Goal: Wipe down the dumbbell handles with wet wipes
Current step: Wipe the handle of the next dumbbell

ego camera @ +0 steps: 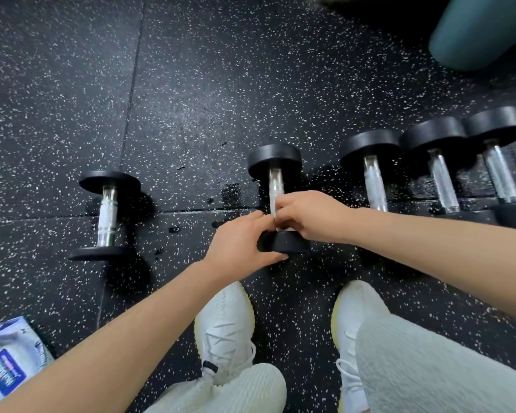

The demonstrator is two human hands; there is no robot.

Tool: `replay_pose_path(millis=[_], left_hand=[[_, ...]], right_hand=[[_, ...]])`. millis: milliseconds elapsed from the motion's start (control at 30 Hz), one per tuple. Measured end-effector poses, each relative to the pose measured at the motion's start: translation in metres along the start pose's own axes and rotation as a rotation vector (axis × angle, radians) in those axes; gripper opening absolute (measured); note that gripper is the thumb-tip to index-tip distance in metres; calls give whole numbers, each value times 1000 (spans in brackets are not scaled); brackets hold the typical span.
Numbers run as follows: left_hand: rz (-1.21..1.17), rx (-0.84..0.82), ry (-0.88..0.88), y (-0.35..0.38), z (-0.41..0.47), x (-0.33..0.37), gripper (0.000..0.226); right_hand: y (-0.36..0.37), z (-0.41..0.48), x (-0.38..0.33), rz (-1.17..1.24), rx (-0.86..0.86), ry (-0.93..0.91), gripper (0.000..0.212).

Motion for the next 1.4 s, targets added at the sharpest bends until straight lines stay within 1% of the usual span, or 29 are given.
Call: replay_pose_path(millis=[67,133,200,267,300,367,433,500,567,633,667,733,833,900,967,1000,1067,1133,1200,1300,1367,1400], left_hand=[[0,-3,5,1,-1,0,43],[-12,-11,5,3,-1,-3,41],[-44,-21,-10,5,-2,-5,45],[-76,-26,-16,6,-2,-7,45],[-93,-26,-19,6,-2,-7,45],[-121,-28,-23,7,-1,-8,44],[-128,-35,-26,10,0,-8,42],[-136,-29,-30,11,-1,-7,41],[-144,-9,-15,9,-2,-4,40],[-132,8,-1,7,-4,-3,40],[-124,9,0,7,-4,-3,41],[-98,7,-1,6,-3,-6,41],[-32,8,-5,7,-3,-9,45],[-25,12,-3,7,-4,-9,46],[-19,16,4,6,-5,-9,47],[-18,19,7,5,-6,-8,47],[-21,20,15,3,-7,-9,45],[-29,16,27,3,-7,-8,43],[-42,14,25,4,-8,-10,42],[-63,13,13,5,-8,-12,45],[-82,10,9,6,-7,-12,46],[-89,8,7,6,-7,-12,45]], right_hand=[[-6,8,7,-51,30,24,20],[-12,19,15,-75,116,77,28],[-16,21,22,-46,211,150,24],[-14,16,22,-6,241,166,15],[-10,12,17,11,209,142,14],[0,3,4,12,88,56,14],[3,-2,-1,-26,31,-3,16],[-2,5,5,-110,58,7,18],[-12,17,13,-159,135,80,21],[-20,24,19,-151,227,178,17],[-19,23,19,-134,250,197,15],[-8,18,11,-95,208,147,15],[6,4,-3,-37,52,15,12],[3,4,1,-40,27,-10,17],[-4,15,8,-88,66,3,25],[-9,22,10,-105,111,27,25],[-19,33,18,-104,225,120,19],[-21,33,22,-77,289,184,15],[-13,26,15,-40,234,122,16],[-1,10,3,35,49,-4,15],[-2,8,4,17,11,-22,14],[-4,10,6,-7,18,-16,15]])
Point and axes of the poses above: each hand's wrist, its own z-axis towards the middle knuckle, its own y-axis out of the palm, x = y × z, the point moved 8 cm from there along z, towards the middle knuckle, and after that the axes turned 7 degrees about z, right-handed, at the moved point
